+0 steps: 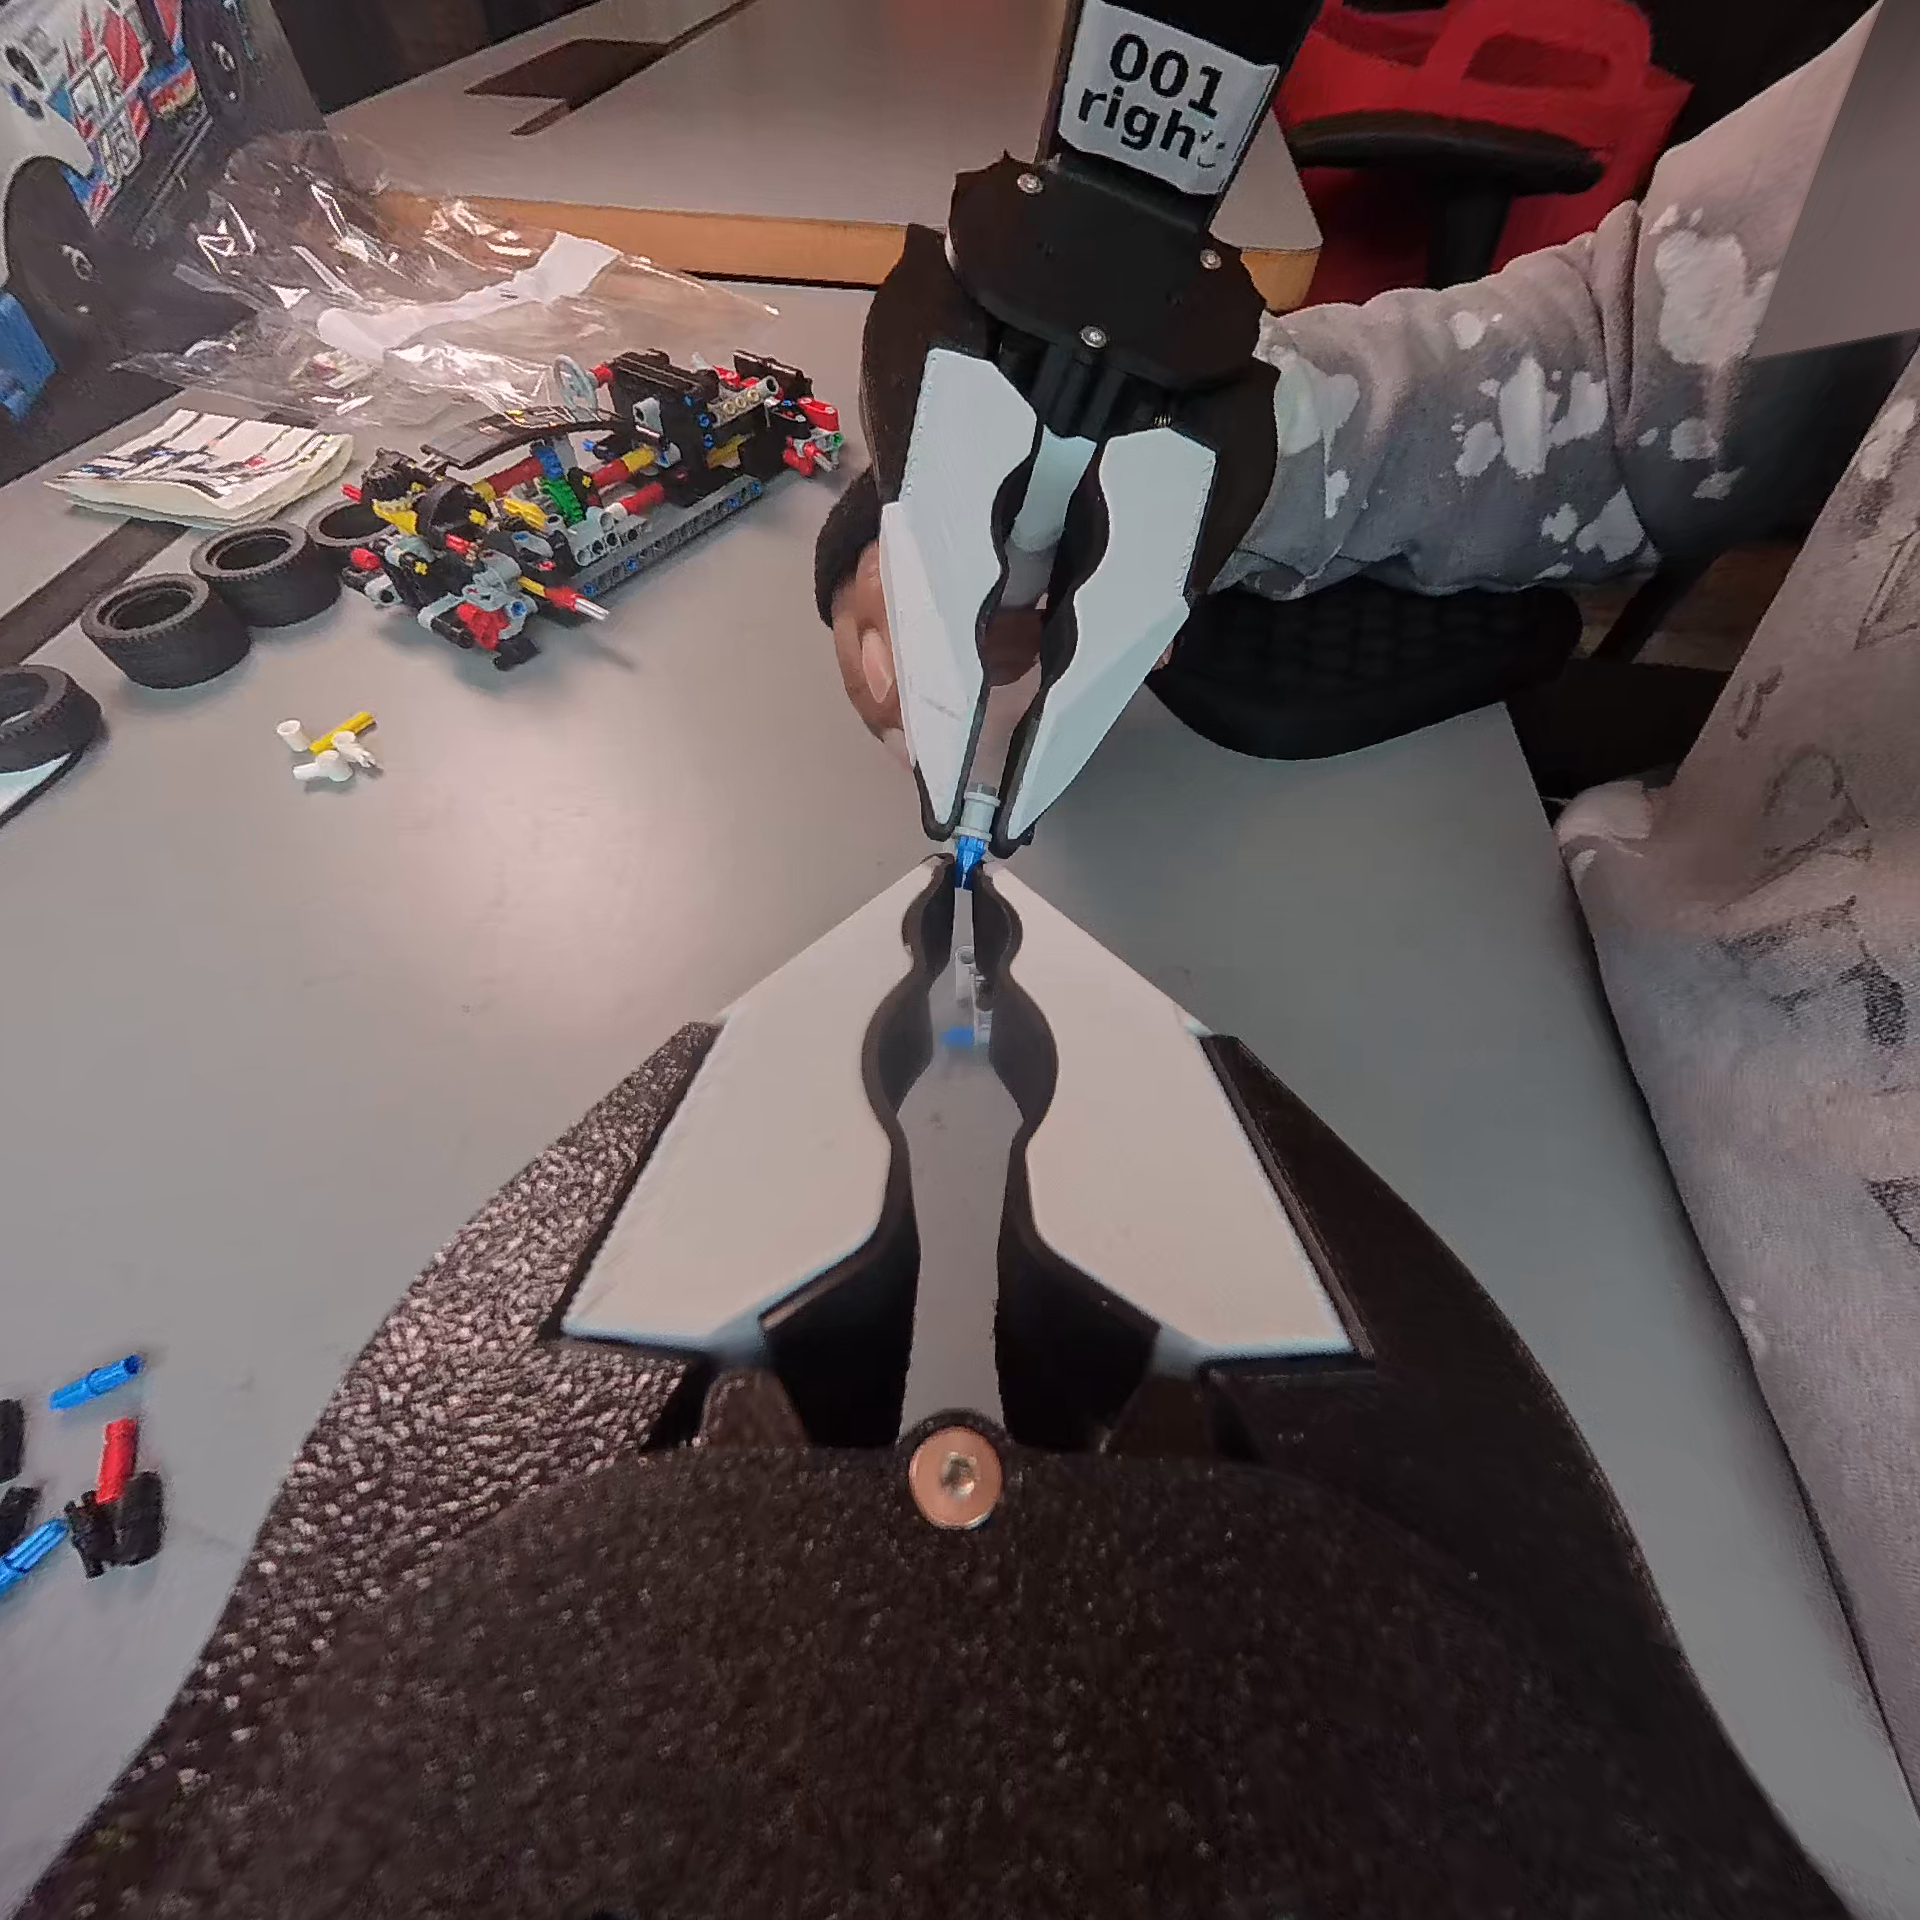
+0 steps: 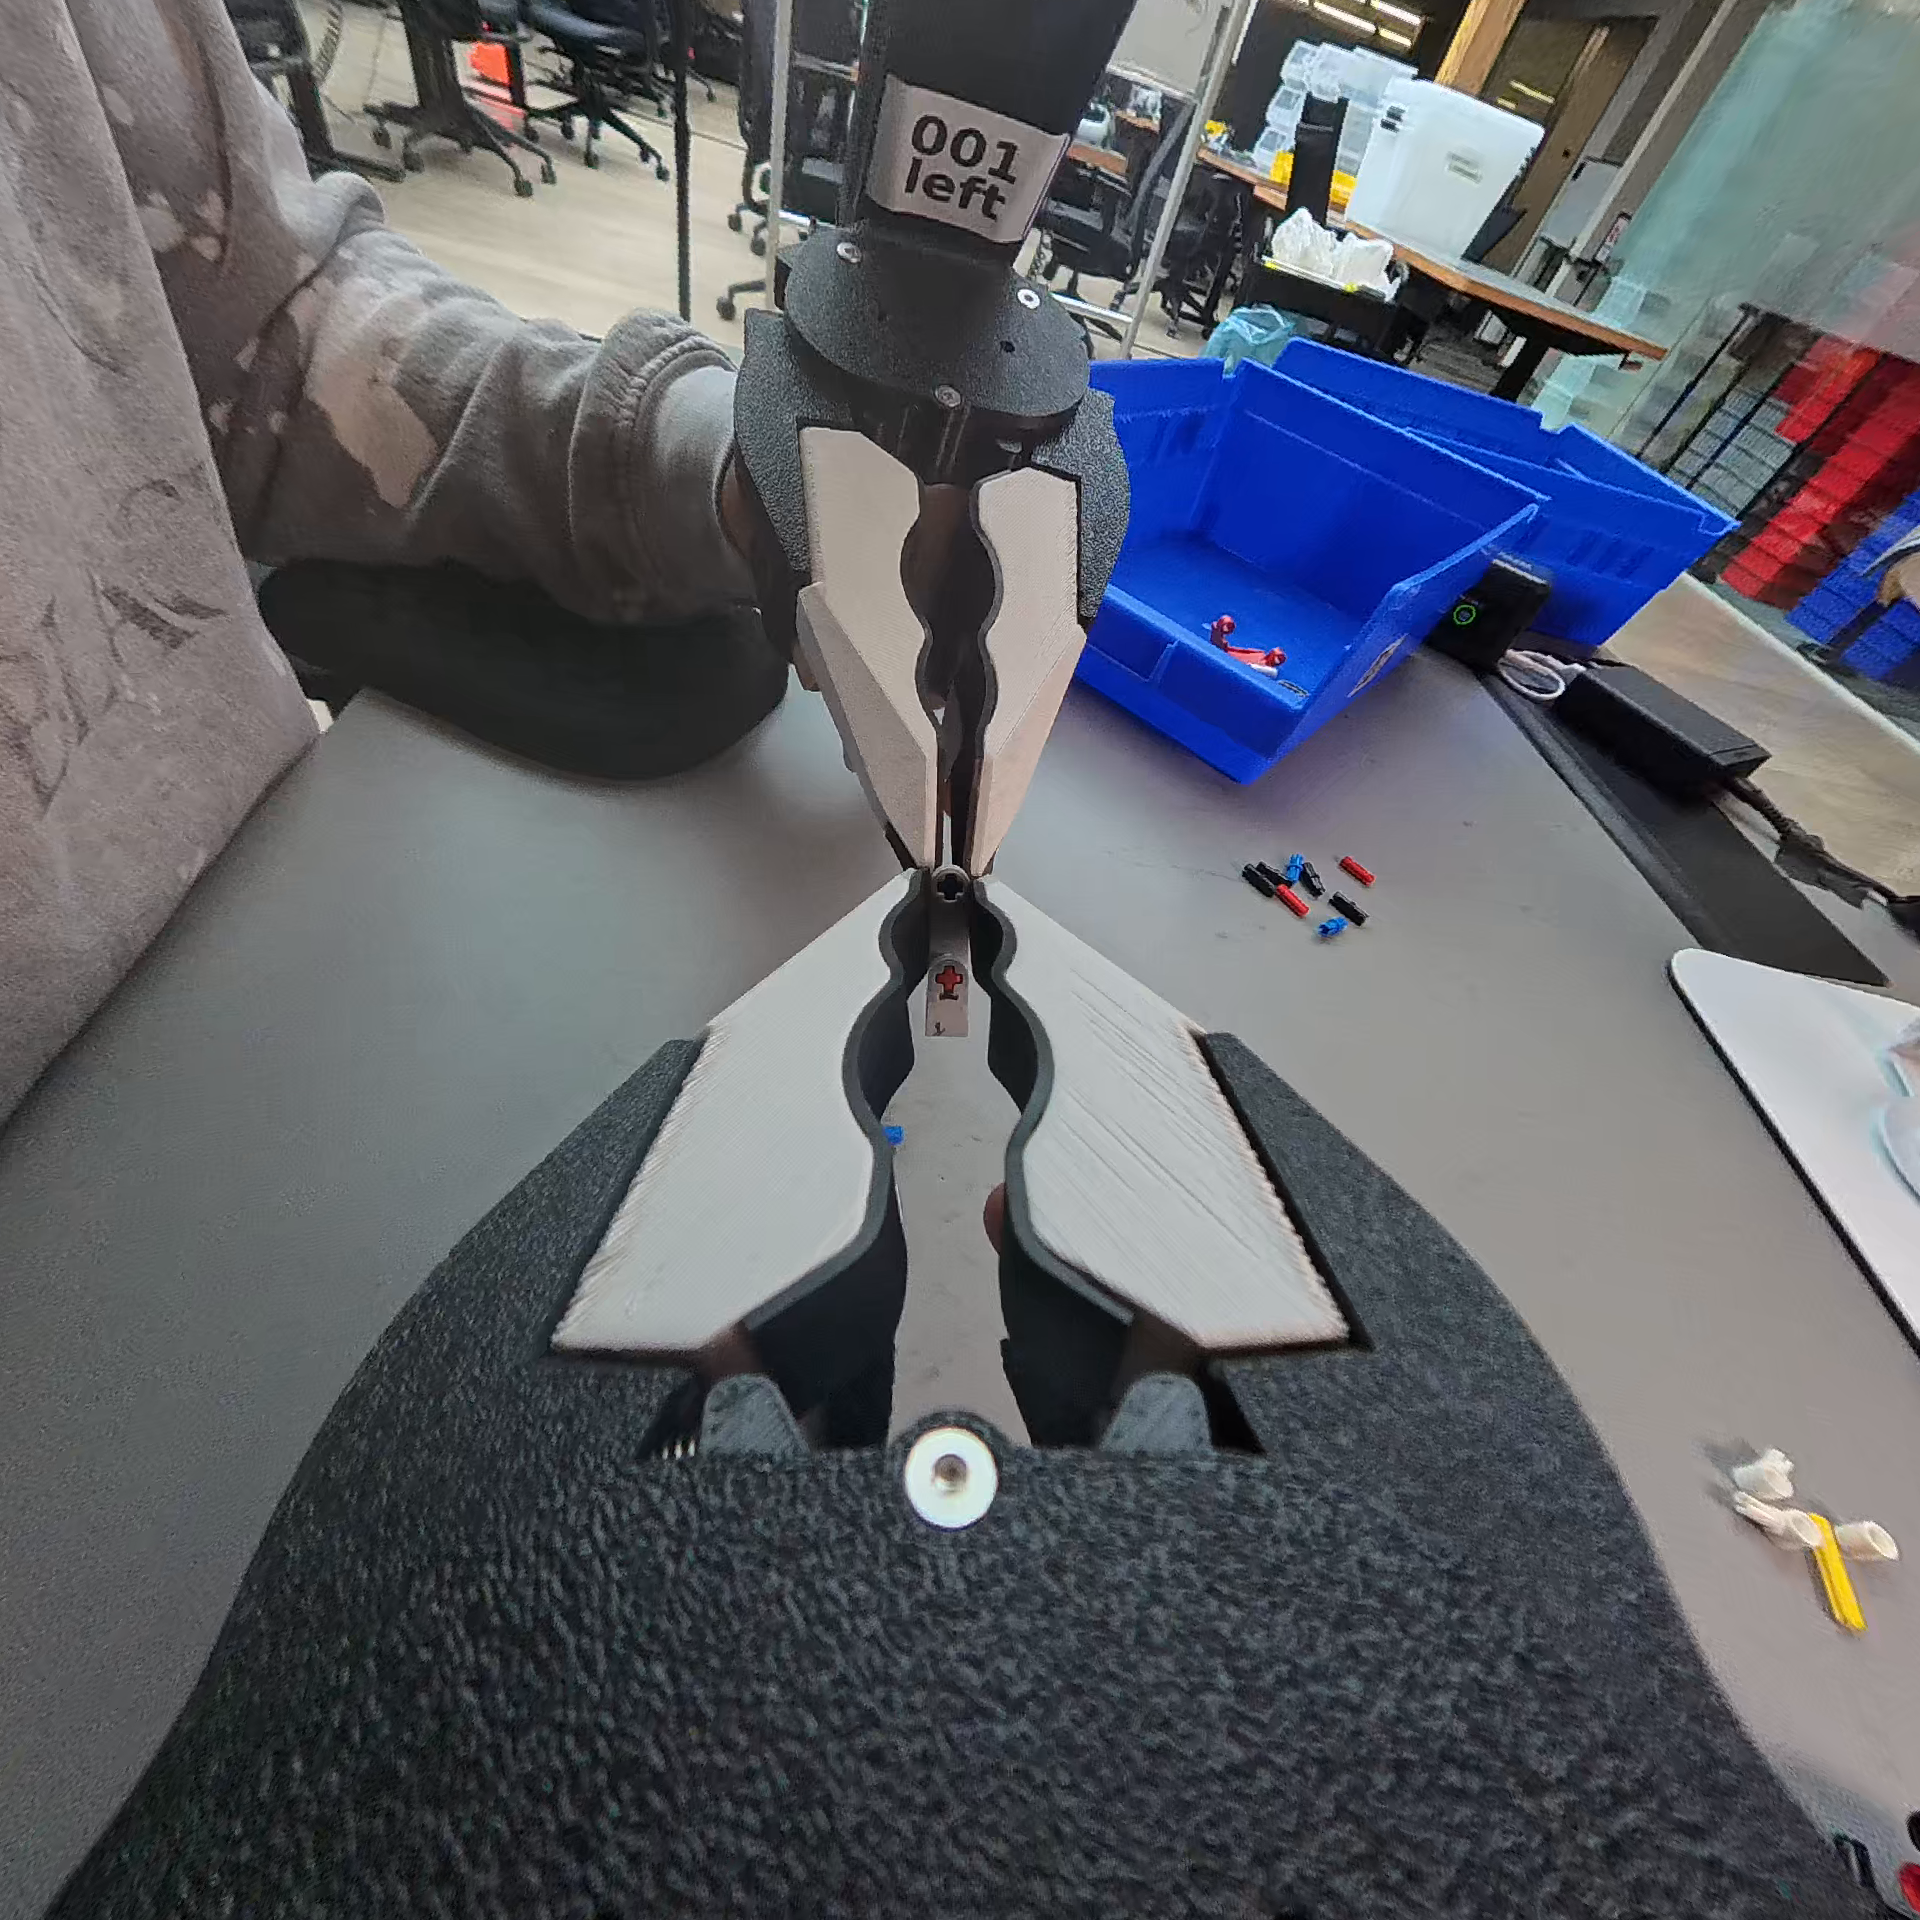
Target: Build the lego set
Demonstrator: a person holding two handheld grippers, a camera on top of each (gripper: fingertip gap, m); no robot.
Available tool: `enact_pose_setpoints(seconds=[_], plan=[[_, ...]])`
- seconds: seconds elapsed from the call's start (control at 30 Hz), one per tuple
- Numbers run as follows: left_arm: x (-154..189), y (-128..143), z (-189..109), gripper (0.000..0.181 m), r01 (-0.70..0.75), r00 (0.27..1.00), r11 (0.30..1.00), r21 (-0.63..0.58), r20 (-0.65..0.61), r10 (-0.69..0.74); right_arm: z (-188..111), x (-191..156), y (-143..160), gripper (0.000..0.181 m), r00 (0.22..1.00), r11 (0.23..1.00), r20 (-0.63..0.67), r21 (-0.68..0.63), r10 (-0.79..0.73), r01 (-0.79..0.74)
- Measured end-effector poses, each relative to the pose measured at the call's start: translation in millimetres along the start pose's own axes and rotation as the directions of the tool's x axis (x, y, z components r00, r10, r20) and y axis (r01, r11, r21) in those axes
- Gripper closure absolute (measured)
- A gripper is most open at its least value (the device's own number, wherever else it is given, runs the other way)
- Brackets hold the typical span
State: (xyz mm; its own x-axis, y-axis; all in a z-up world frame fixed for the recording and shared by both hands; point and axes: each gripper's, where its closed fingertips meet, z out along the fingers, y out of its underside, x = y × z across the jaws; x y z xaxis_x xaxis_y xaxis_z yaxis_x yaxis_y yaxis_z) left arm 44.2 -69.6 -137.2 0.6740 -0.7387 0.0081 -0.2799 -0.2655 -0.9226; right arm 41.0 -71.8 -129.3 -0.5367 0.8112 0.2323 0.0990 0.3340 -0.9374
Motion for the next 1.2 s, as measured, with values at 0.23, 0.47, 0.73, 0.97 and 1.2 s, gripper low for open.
enact_pose_setpoints(seconds=[0.23, 0.47, 0.73, 0.97, 1.2], plan=[[-72.5, 20.2, -32.6, 0.180, 0.144, 0.941, 0.989, -0.012, 0.311, -0.133, -29.0, 25.6, -27.3, 0.177, 0.994, 0.993, -0.103, 0.117, 0.042, -0.030], [-138.8, 73.6, -46.9, 0.178, 0.277, 0.751, 0.945, -0.175, 0.653, -0.099, -12.0, 25.5, 1.7, 0.177, 0.990, 0.992, -0.076, 0.037, 0.122, -0.119], [-159.0, 85.5, -50.1, 0.166, 0.305, 0.687, 0.926, -0.221, 0.725, -0.053, -1.1, 21.7, 11.5, 0.176, 0.992, 0.998, -0.111, -0.015, 0.060, -0.062], [-66.5, 0.6, -11.5, 0.153, 0.305, 0.926, 0.940, 0.156, 0.181, -0.331, -17.3, 45.4, -33.3, 0.177, 0.897, 0.844, -0.018, 0.345, 0.442, -0.410], [-43.2, -22.6, 5.0, 0.159, 0.280, 0.939, 0.942, 0.187, 0.151, -0.309, -3.5, 63.1, -16.4, 0.176, 0.838, 0.831, -0.164, 0.324, 0.520, -0.452]])
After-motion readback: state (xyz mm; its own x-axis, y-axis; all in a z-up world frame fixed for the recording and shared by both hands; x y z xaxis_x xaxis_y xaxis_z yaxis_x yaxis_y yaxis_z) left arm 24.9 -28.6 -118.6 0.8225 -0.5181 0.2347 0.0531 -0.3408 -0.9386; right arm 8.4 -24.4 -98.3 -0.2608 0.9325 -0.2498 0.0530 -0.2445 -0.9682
